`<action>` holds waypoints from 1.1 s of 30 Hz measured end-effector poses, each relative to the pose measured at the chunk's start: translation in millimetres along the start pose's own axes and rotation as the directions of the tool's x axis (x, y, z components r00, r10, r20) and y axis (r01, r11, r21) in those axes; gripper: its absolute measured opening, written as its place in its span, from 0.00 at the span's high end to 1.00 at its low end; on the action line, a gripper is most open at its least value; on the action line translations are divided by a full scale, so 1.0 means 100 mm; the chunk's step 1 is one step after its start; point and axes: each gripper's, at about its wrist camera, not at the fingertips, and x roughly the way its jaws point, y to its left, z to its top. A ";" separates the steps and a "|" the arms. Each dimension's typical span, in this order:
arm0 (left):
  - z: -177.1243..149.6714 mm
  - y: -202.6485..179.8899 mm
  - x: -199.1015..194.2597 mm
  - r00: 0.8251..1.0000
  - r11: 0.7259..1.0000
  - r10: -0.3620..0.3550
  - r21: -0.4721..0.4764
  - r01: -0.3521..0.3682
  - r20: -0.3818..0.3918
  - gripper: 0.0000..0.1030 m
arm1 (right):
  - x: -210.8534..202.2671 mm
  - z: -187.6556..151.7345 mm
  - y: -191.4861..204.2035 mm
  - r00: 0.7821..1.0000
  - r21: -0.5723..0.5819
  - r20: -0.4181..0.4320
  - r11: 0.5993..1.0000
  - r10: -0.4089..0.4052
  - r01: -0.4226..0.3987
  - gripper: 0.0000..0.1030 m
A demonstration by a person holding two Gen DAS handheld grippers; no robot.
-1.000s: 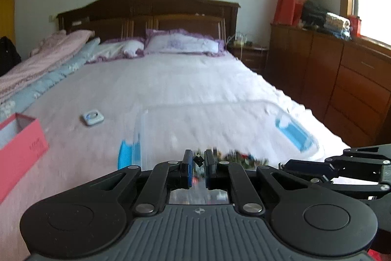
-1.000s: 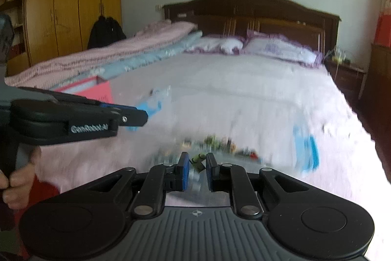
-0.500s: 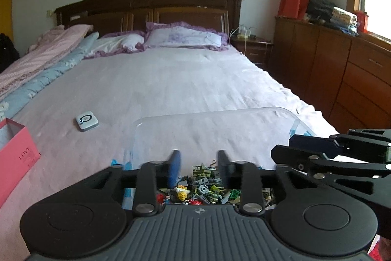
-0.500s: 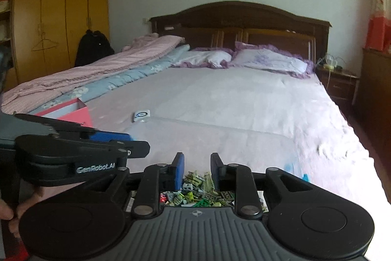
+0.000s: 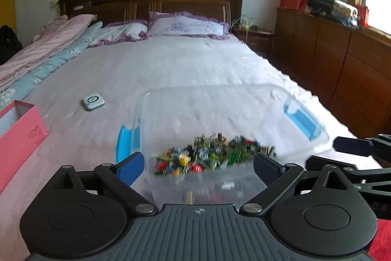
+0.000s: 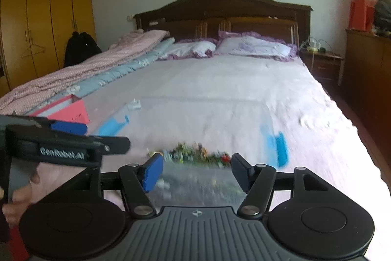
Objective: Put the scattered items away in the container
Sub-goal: 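Move both grippers over the clear bin and open them to drop pieces, then move both open grippers back to the scattered Lego pile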
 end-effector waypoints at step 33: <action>-1.04 -0.58 -0.36 0.973 0.996 0.044 0.088 -0.024 -0.226 0.01 | -0.74 -1.21 0.39 0.981 -0.047 -0.190 0.999 -0.024 0.016 0.28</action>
